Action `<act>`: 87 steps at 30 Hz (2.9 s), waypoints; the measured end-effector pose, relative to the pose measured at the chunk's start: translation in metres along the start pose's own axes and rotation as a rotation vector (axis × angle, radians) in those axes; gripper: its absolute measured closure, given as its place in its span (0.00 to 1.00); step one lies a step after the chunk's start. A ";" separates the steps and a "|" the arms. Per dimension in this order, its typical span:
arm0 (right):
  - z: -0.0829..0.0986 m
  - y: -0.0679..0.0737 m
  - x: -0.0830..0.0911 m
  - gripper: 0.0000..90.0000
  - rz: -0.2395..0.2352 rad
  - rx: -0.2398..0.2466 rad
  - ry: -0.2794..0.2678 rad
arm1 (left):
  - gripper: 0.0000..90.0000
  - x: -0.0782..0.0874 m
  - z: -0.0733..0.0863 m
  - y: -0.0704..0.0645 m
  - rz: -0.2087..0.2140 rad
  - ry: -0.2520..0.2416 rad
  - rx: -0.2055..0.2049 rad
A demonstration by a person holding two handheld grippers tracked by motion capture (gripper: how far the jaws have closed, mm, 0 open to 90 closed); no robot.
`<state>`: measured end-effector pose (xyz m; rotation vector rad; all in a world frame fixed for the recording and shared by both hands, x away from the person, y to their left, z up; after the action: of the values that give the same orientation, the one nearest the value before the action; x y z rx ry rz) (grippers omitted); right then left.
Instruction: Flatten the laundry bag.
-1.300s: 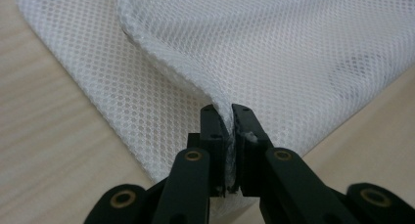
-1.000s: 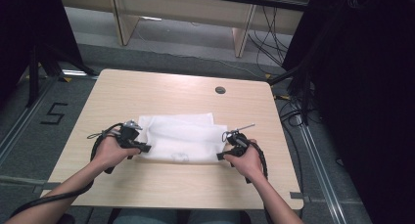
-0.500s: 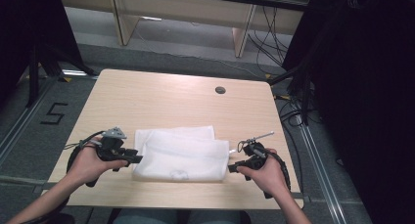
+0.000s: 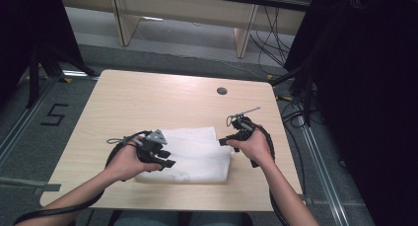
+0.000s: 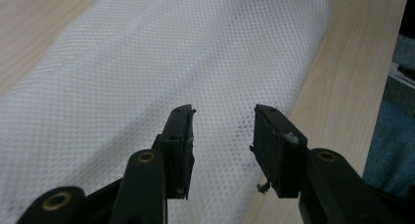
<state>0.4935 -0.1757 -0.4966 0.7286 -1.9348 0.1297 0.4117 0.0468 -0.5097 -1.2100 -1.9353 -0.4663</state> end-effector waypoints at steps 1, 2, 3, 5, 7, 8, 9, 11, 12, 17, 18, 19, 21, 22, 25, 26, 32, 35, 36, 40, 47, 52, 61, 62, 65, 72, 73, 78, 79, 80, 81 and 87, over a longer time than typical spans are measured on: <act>-0.002 0.003 -0.005 0.65 -0.010 -0.027 0.017 | 0.67 -0.007 -0.002 -0.004 0.004 -0.005 -0.006; -0.006 0.000 -0.011 0.64 -0.013 0.011 0.014 | 0.67 -0.011 -0.003 -0.007 0.010 -0.002 -0.010; -0.008 -0.002 -0.015 0.64 -0.012 0.026 0.017 | 0.68 -0.016 -0.004 -0.011 0.016 0.014 -0.027; -0.011 -0.004 -0.027 0.63 -0.010 0.039 0.020 | 0.69 -0.023 -0.004 -0.016 0.025 0.029 -0.040; -0.011 -0.003 -0.036 0.62 -0.014 0.036 0.029 | 0.71 -0.029 -0.004 -0.020 0.034 0.042 -0.052; -0.011 -0.003 -0.041 0.61 -0.016 0.037 0.031 | 0.71 -0.032 -0.004 -0.022 0.041 0.043 -0.047; -0.011 -0.004 -0.045 0.60 -0.012 0.045 0.032 | 0.72 -0.034 -0.004 -0.023 0.044 0.047 -0.056; -0.010 -0.006 -0.050 0.57 0.012 0.053 0.042 | 0.75 -0.037 -0.004 -0.024 0.049 0.048 -0.051; -0.010 -0.008 -0.052 0.56 0.021 0.066 0.039 | 0.76 -0.039 -0.003 -0.025 0.051 0.052 -0.050; -0.005 -0.010 -0.063 0.56 0.034 0.066 0.073 | 0.79 -0.045 0.003 -0.031 0.066 0.075 -0.048; -0.003 -0.009 -0.065 0.57 0.034 0.074 0.075 | 0.79 -0.047 0.003 -0.033 0.072 0.078 -0.040; -0.001 -0.008 -0.067 0.65 0.032 0.113 0.094 | 0.80 -0.048 0.004 -0.033 0.073 0.084 -0.049; -0.001 -0.005 -0.067 0.73 0.041 0.139 0.105 | 0.81 -0.051 0.007 -0.034 0.071 0.097 -0.046; 0.000 -0.004 -0.068 0.77 0.043 0.154 0.115 | 0.81 -0.052 0.008 -0.034 0.071 0.102 -0.043; 0.000 -0.001 -0.065 0.84 0.065 0.192 0.130 | 0.81 -0.053 0.009 -0.034 0.068 0.103 -0.044; -0.001 -0.001 -0.065 0.88 0.070 0.215 0.129 | 0.81 -0.054 0.009 -0.035 0.066 0.106 -0.043; 0.000 0.007 -0.056 0.99 0.078 0.226 0.163 | 0.82 -0.057 0.012 -0.035 0.063 0.110 -0.049; 0.001 0.012 -0.054 0.99 0.052 0.225 0.184 | 0.82 -0.057 0.012 -0.035 0.061 0.109 -0.050; 0.001 0.013 -0.054 0.98 0.043 0.233 0.187 | 0.82 -0.057 0.012 -0.035 0.060 0.109 -0.049; 0.001 0.017 -0.055 0.91 0.011 0.220 0.185 | 0.82 -0.058 0.012 -0.035 0.062 0.108 -0.048; -0.004 0.018 -0.061 0.67 0.006 0.193 0.149 | 0.82 -0.057 0.012 -0.035 0.063 0.106 -0.049; -0.010 0.017 -0.065 0.57 0.001 0.196 0.125 | 0.82 -0.057 0.013 -0.035 0.062 0.107 -0.050; 0.002 0.025 -0.069 0.88 -0.028 0.228 0.217 | 0.82 -0.058 0.012 -0.035 0.058 0.108 -0.052; 0.001 0.024 -0.069 0.92 -0.040 0.281 0.220 | 0.83 -0.058 0.012 -0.035 0.058 0.108 -0.052; 0.003 0.028 -0.066 0.98 -0.025 0.253 0.239 | 0.83 -0.058 0.012 -0.035 0.059 0.108 -0.049; -0.004 0.031 -0.053 0.99 -0.032 0.232 0.202 | 0.88 -0.052 0.007 -0.035 0.049 0.086 -0.067; -0.005 0.031 -0.051 0.99 -0.030 0.234 0.194 | 0.90 -0.049 0.004 -0.037 0.056 0.074 -0.078; -0.009 0.032 -0.044 0.99 -0.035 0.222 0.180 | 1.00 -0.044 0.002 -0.052 0.086 0.103 -0.106; -0.010 0.031 -0.043 0.99 -0.033 0.229 0.171 | 1.00 -0.047 0.004 -0.052 0.086 0.110 -0.094; -0.011 0.032 -0.042 0.99 -0.031 0.223 0.171 | 1.00 -0.051 0.006 -0.050 0.085 0.119 -0.094; -0.011 0.033 -0.040 0.99 -0.032 0.220 0.168 | 1.00 -0.053 0.007 -0.050 0.082 0.122 -0.080; -0.017 0.031 -0.033 0.99 -0.023 0.239 0.151 | 0.99 -0.053 0.009 -0.037 0.082 0.202 -0.095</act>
<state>0.5002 -0.1293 -0.5095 0.8724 -1.7834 0.3966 0.3877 0.0041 -0.5531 -1.2470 -1.7026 -0.6188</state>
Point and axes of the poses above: each handheld gripper's, and its own axes: x roughly backward along the jaws, z roughly out of its underside, y roughly to its left, the point moved 8 cm from there along -x, roughly forward along the jaws, and after that the axes turned 1 degree about y, right-handed, at the moved point
